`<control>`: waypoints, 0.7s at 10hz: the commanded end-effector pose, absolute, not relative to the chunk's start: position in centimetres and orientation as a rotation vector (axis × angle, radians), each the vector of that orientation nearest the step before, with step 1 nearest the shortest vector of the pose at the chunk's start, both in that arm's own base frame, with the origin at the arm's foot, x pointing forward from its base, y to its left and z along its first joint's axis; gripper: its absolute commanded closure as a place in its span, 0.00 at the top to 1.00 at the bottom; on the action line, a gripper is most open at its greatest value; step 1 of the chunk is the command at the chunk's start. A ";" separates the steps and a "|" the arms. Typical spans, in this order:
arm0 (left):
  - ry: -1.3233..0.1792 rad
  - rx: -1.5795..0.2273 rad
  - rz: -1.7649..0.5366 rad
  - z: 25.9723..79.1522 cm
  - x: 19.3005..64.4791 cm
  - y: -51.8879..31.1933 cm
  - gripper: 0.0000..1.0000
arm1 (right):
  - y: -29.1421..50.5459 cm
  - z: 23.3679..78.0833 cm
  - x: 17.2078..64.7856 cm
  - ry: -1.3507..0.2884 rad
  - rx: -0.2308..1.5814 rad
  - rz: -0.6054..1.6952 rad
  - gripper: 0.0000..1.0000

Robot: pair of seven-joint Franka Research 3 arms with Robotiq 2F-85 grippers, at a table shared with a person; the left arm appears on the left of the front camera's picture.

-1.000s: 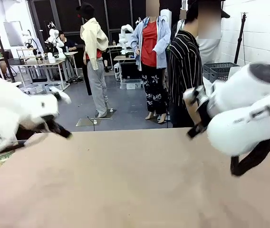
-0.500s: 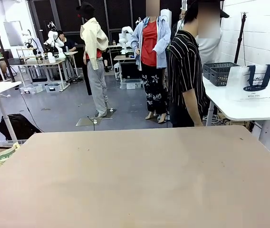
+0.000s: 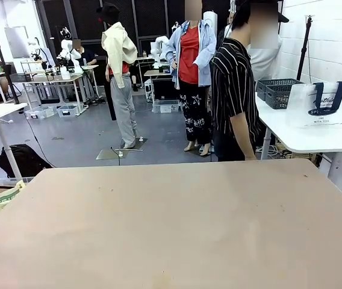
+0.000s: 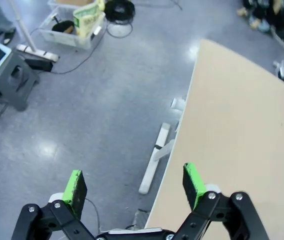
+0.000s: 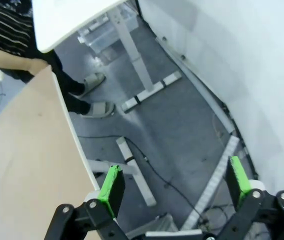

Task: Transfer purchased items from the store into the shopping bag.
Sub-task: Open the Reusable shopping bag in the center of the table.

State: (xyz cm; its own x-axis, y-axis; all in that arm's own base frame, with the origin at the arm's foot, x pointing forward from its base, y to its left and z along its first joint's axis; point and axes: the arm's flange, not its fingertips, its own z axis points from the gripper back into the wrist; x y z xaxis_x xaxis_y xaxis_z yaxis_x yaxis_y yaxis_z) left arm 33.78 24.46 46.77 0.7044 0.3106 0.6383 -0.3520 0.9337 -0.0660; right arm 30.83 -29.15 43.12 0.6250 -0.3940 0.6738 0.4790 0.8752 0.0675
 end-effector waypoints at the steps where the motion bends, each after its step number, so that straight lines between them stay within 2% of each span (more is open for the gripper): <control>1: -0.663 0.126 0.308 48.6 33.7 22.5 1.00 | -27.8 45.1 31.1 -0.750 -0.140 -0.475 1.00; 7: -0.663 0.126 0.308 48.6 33.7 22.5 1.00 | -27.8 45.1 31.1 -0.750 -0.140 -0.475 1.00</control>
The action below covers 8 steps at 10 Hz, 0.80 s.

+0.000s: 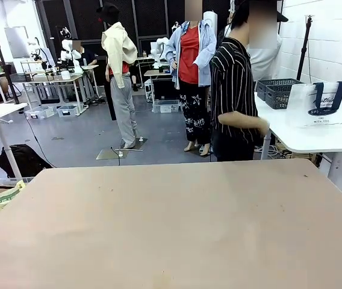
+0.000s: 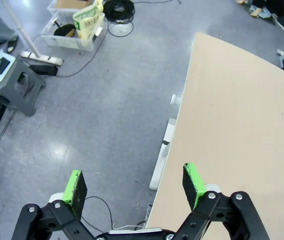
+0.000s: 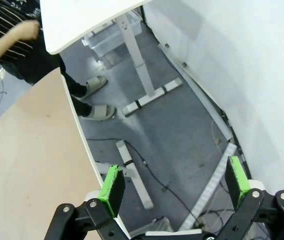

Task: Transfer purchased items from the store into the shopping bag.
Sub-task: Open the Reusable shopping bag in the center of the table.

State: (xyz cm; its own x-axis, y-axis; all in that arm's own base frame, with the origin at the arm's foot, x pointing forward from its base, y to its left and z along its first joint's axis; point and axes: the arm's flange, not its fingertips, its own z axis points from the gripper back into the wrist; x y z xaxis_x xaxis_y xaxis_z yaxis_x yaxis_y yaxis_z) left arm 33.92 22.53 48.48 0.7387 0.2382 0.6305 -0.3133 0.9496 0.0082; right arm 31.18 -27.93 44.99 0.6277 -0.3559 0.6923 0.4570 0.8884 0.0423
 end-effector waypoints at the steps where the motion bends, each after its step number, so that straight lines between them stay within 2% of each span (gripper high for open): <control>1: -0.663 0.126 0.308 48.6 33.7 22.5 1.00 | -27.8 45.1 31.1 -0.750 -0.140 -0.475 1.00; 8: -0.663 0.126 0.308 48.6 33.7 22.5 1.00 | -27.8 45.1 31.1 -0.750 -0.140 -0.475 1.00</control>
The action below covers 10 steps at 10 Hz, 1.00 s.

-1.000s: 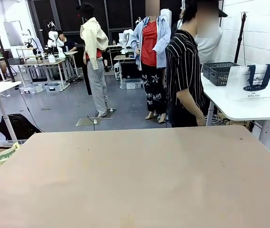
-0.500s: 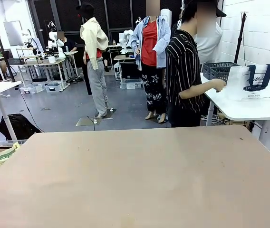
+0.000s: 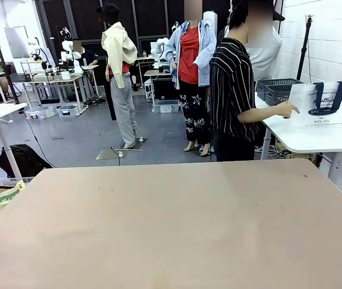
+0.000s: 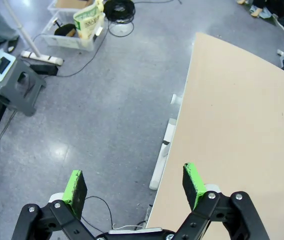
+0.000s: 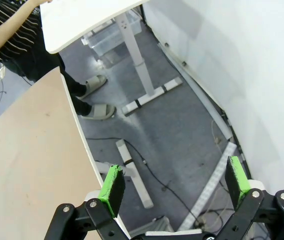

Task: Transfer purchased items from the store into the shopping bag.
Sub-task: Open the Reusable shopping bag in the center of the table.

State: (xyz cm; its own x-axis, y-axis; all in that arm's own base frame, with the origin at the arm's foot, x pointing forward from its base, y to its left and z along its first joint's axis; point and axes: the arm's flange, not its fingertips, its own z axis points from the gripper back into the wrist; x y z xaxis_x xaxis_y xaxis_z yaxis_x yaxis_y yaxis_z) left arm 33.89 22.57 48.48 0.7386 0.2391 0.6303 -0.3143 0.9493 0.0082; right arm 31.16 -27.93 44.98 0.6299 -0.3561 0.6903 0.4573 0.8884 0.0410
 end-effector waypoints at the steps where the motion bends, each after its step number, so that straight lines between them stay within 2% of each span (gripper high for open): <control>1: -0.663 0.126 0.308 48.6 33.7 22.5 1.00 | -27.8 45.1 31.1 -0.750 -0.140 -0.475 1.00; 10: -0.663 0.126 0.308 48.6 33.7 22.5 1.00 | -27.8 45.1 31.1 -0.750 -0.140 -0.475 1.00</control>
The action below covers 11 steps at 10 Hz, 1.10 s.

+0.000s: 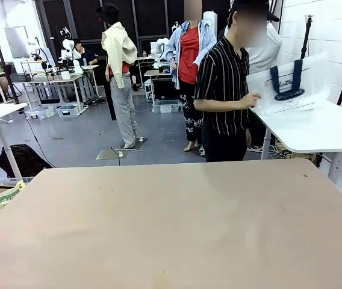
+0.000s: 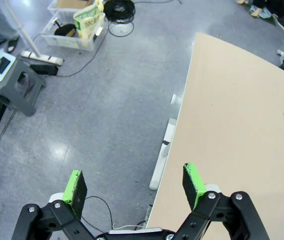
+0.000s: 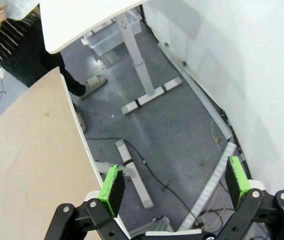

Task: Transfer purchased items from the store into the shopping bag.
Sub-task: Open the Reusable shopping bag in the center of the table.

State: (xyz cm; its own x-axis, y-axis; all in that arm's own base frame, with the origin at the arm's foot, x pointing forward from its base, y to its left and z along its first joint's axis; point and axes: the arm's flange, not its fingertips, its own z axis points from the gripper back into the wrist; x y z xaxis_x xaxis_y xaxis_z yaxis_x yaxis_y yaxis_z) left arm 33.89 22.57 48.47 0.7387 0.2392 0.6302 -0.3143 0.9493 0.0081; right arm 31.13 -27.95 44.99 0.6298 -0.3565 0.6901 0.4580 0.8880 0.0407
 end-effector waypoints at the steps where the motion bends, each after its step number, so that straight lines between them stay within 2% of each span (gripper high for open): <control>1: -0.663 0.126 0.308 48.6 33.7 22.5 1.00 | -27.8 45.1 31.1 -0.750 -0.140 -0.475 1.00; 11: -0.663 0.126 0.308 48.6 33.7 22.5 1.00 | -27.8 45.1 31.1 -0.750 -0.140 -0.475 1.00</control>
State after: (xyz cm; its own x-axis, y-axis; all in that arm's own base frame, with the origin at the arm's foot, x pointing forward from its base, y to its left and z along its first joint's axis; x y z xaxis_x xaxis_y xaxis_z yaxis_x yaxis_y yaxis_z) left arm 33.89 22.57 48.47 0.7387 0.2392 0.6301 -0.3143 0.9493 0.0081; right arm 31.13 -27.94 45.00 0.6301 -0.3561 0.6900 0.4580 0.8881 0.0401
